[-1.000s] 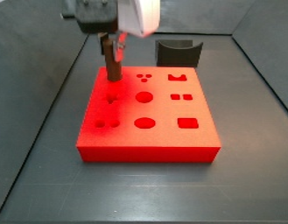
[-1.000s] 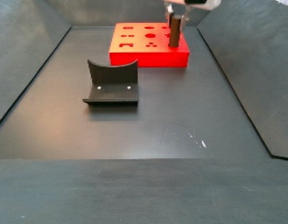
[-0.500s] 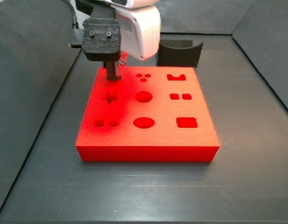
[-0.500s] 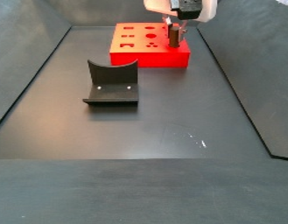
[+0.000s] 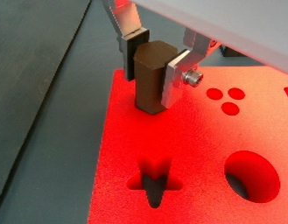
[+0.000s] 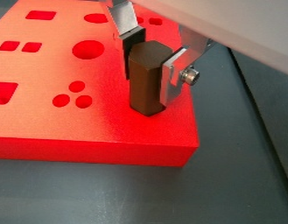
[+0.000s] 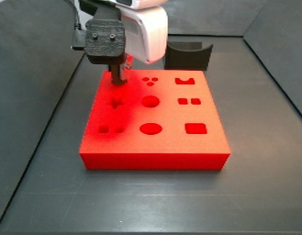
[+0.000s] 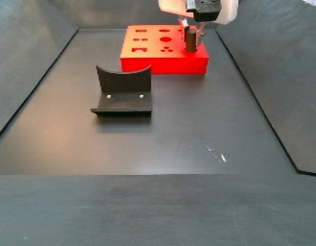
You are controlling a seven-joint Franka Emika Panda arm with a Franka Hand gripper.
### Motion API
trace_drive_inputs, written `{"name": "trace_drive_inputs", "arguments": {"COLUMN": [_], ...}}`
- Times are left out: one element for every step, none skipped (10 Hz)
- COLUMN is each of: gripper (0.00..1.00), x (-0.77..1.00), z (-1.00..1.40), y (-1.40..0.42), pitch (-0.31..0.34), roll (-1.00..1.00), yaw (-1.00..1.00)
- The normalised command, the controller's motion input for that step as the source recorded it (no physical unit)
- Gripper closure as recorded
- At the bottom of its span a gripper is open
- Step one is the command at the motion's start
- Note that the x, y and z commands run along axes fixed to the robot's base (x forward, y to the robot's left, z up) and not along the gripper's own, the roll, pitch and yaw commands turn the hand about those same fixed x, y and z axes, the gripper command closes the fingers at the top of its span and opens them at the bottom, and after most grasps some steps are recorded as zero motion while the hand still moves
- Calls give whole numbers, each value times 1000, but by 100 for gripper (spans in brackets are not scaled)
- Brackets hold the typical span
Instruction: Insert the hexagon object.
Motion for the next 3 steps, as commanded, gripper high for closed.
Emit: {"name": "trace_drive_inputs", "arguments": {"gripper": [100,100,100], "x": [0,0,-129], "z": [-6,-20,0], "y": [0,0,-117], "pitch": [20,11,-44], "roll": [91,54,56], "yaw": [0,0,0]}}
